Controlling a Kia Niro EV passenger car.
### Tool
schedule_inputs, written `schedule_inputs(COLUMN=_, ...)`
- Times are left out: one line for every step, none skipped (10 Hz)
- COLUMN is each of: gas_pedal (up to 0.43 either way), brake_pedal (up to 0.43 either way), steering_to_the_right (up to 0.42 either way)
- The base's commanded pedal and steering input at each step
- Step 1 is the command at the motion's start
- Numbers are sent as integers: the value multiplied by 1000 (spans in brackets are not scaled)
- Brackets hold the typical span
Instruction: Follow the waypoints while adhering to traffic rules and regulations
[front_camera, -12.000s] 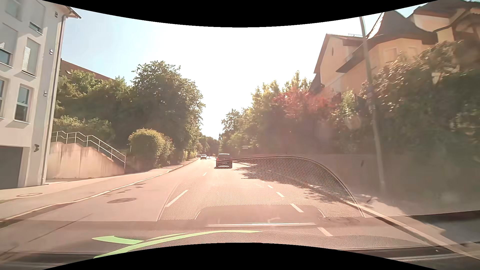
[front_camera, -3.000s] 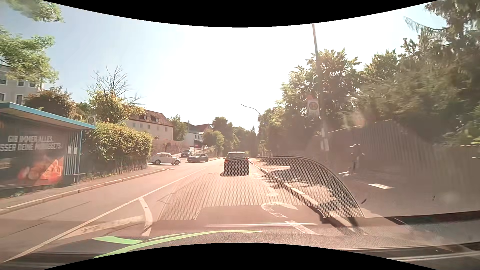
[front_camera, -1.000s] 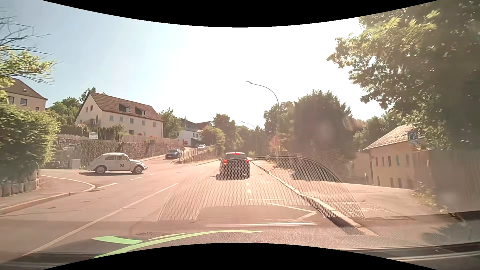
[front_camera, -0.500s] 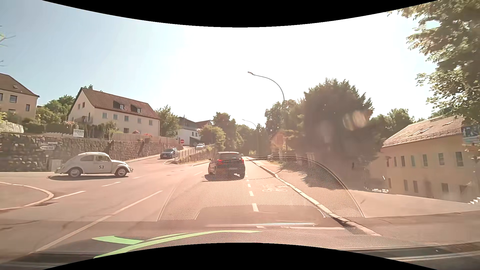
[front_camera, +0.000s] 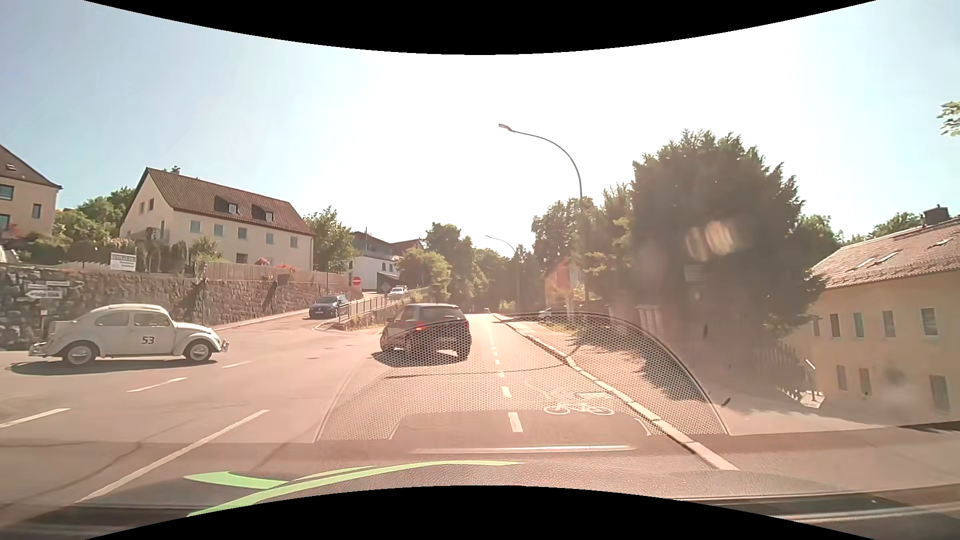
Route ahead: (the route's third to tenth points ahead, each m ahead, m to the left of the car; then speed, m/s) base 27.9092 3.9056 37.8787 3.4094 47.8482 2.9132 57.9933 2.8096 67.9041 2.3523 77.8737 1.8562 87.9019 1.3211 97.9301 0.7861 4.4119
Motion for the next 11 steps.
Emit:
schedule_inputs(gas_pedal=0, brake_pedal=0, steering_to_the_right=-2)
schedule_inputs(gas_pedal=0, brake_pedal=0, steering_to_the_right=-3)
schedule_inputs(gas_pedal=0, brake_pedal=0, steering_to_the_right=-2)
schedule_inputs(gas_pedal=67, brake_pedal=0, steering_to_the_right=-2)
schedule_inputs(gas_pedal=339, brake_pedal=0, steering_to_the_right=-2)
schedule_inputs(gas_pedal=421, brake_pedal=0, steering_to_the_right=-3)
schedule_inputs(gas_pedal=378, brake_pedal=0, steering_to_the_right=-4)
schedule_inputs(gas_pedal=98, brake_pedal=0, steering_to_the_right=-5)
schedule_inputs(gas_pedal=28, brake_pedal=0, steering_to_the_right=-7)
schedule_inputs(gas_pedal=8, brake_pedal=0, steering_to_the_right=-9)
schedule_inputs(gas_pedal=0, brake_pedal=0, steering_to_the_right=-11)
